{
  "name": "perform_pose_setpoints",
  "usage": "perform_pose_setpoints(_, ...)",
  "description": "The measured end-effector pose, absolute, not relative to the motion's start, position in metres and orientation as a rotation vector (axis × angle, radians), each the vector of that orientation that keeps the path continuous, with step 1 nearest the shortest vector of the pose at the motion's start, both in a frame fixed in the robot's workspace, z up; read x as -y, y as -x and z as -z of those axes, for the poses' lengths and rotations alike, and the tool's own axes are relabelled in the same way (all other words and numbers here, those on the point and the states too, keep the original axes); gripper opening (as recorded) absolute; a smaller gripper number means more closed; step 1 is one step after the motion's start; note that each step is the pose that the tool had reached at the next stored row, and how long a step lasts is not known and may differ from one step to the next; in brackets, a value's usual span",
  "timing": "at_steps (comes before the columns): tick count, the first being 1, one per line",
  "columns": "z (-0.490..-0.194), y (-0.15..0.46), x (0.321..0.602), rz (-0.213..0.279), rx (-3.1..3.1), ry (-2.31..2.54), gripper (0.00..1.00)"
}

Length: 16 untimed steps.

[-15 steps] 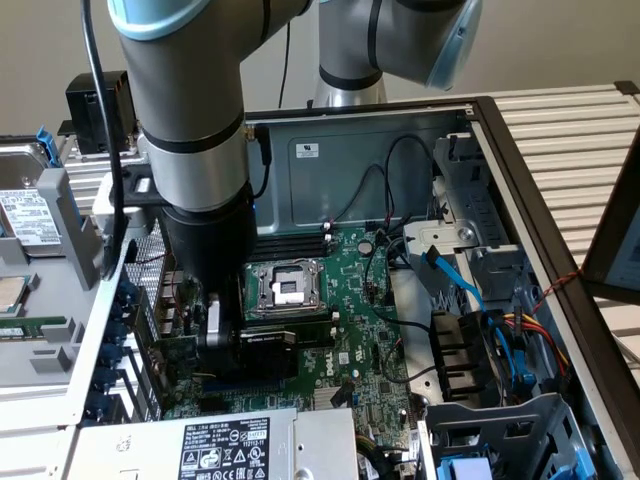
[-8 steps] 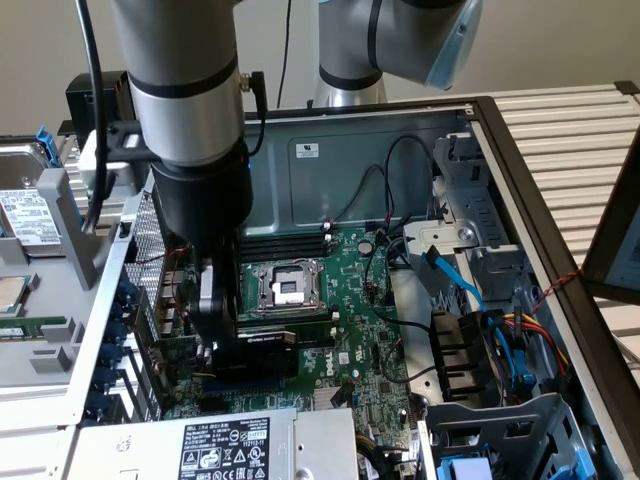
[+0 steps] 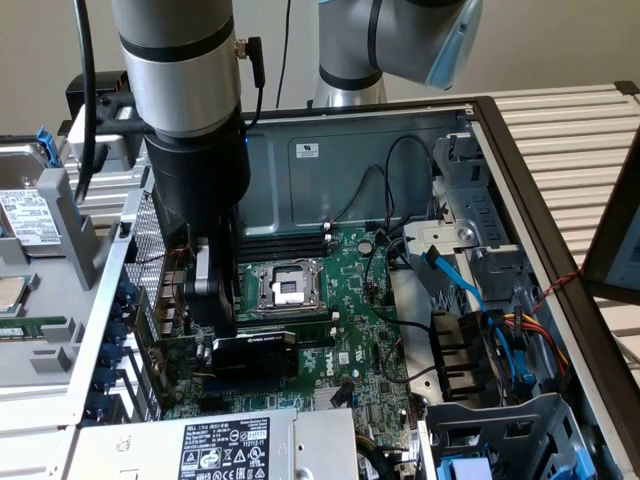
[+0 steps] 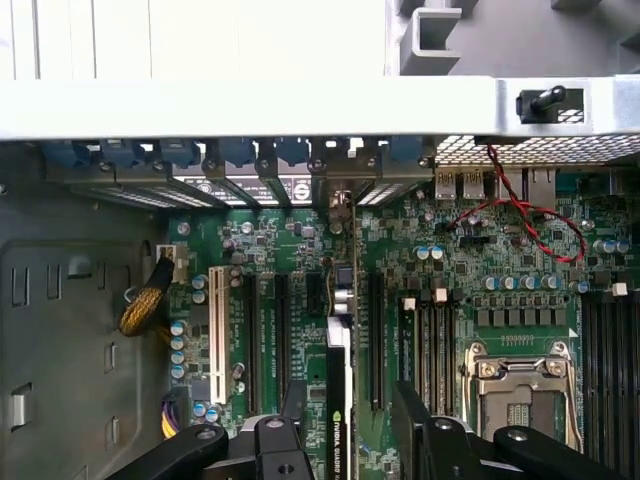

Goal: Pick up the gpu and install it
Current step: 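Insert the gpu into the slot, then press down on the gpu until it lock into place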

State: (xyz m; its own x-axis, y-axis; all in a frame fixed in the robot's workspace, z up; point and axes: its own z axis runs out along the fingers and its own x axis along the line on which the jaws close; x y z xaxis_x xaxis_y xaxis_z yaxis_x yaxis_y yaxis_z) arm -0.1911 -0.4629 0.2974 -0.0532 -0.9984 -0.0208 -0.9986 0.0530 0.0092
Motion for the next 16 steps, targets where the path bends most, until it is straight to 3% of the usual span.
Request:
perform_pose_setpoints(13,-0.2974,0.1911,0.4629,-0.033,-2.273,2.155,0.47)
perform_pose_setpoints(16,-0.2974,0.1911,0.4629,-0.033,-2.273,2.155,0.32)
